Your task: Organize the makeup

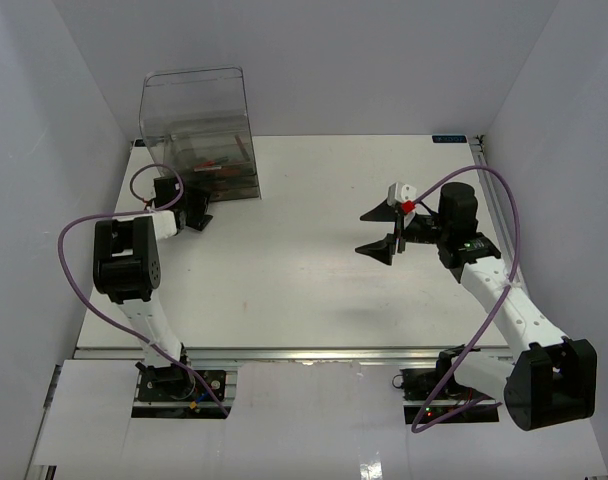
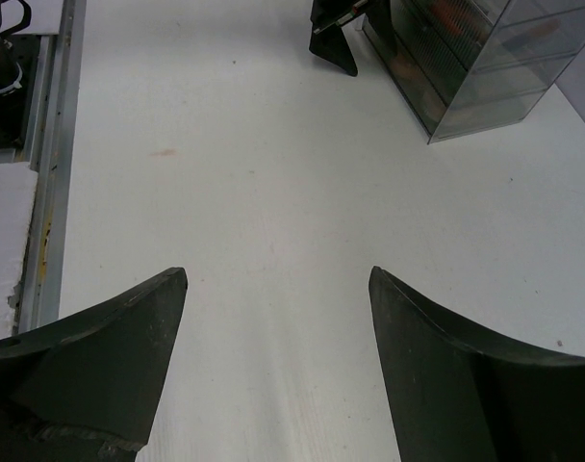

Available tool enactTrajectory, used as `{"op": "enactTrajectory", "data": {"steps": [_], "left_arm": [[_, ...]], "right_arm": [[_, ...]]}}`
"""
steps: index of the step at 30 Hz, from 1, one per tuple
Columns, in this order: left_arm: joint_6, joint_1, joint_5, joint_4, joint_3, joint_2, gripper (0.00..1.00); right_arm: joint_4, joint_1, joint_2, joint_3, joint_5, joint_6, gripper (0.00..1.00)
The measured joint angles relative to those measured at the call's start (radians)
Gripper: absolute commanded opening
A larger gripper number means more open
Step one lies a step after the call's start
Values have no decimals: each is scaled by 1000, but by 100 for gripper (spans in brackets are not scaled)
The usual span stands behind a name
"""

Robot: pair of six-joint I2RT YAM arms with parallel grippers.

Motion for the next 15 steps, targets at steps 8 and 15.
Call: {"op": "enactTrajectory", "data": {"steps": [8,15], "left_arm": [[61,10,113,96,-120,-62,77],[228,29,249,113,-308,-394,98]], "right_arm": [[-1,-32,-25,-12,1,-1,93],[-31,-79,-84,-16,37,-14,90]]}}
